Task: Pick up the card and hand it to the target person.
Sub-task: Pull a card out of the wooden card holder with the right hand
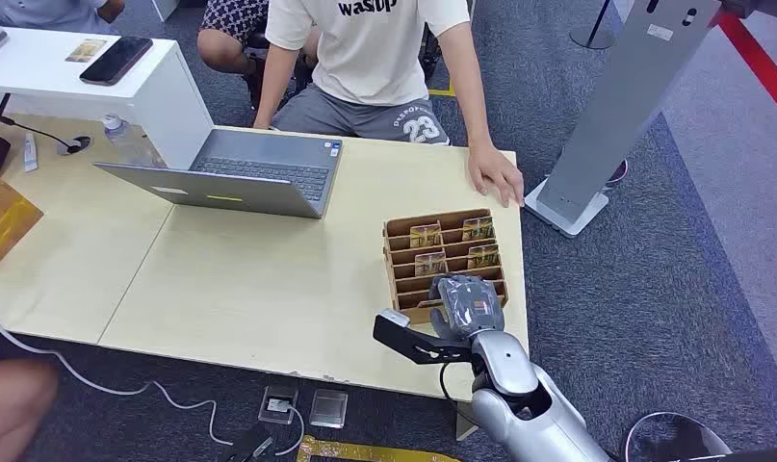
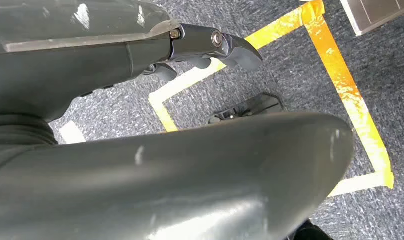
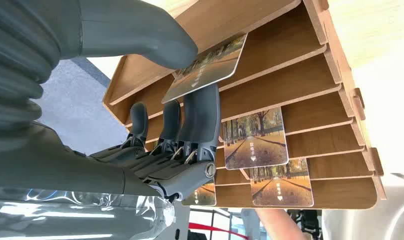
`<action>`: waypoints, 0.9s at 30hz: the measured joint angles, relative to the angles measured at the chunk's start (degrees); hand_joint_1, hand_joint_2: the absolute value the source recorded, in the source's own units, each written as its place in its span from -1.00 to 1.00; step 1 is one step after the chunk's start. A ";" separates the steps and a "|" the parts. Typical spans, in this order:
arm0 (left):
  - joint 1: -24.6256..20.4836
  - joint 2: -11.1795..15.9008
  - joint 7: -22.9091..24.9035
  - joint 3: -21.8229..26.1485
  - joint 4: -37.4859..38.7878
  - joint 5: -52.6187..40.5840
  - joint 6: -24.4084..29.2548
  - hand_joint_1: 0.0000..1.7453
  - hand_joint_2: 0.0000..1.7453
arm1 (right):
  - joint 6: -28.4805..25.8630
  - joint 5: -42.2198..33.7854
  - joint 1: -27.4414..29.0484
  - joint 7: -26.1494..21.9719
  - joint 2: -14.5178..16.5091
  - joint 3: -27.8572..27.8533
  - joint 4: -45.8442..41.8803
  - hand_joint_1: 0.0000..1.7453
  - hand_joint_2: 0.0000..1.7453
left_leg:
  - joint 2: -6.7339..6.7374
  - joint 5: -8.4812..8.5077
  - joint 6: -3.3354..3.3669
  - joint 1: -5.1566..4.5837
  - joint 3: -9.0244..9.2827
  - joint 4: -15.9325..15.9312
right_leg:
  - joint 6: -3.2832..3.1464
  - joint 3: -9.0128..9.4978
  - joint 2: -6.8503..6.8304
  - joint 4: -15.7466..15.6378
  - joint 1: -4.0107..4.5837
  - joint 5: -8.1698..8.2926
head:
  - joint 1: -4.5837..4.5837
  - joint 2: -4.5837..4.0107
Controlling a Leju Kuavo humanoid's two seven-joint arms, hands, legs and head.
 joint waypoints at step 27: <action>-0.08 -0.20 -1.48 0.00 -0.02 -1.34 -0.88 -1.00 1.00 | -0.20 0.03 0.24 -0.27 -0.01 -0.08 0.09 0.74 1.00 | 0.00 0.00 0.00 0.00 0.00 0.00 | 0.00 0.00 0.00 0.00 0.00 0.00 | 0.05 0.00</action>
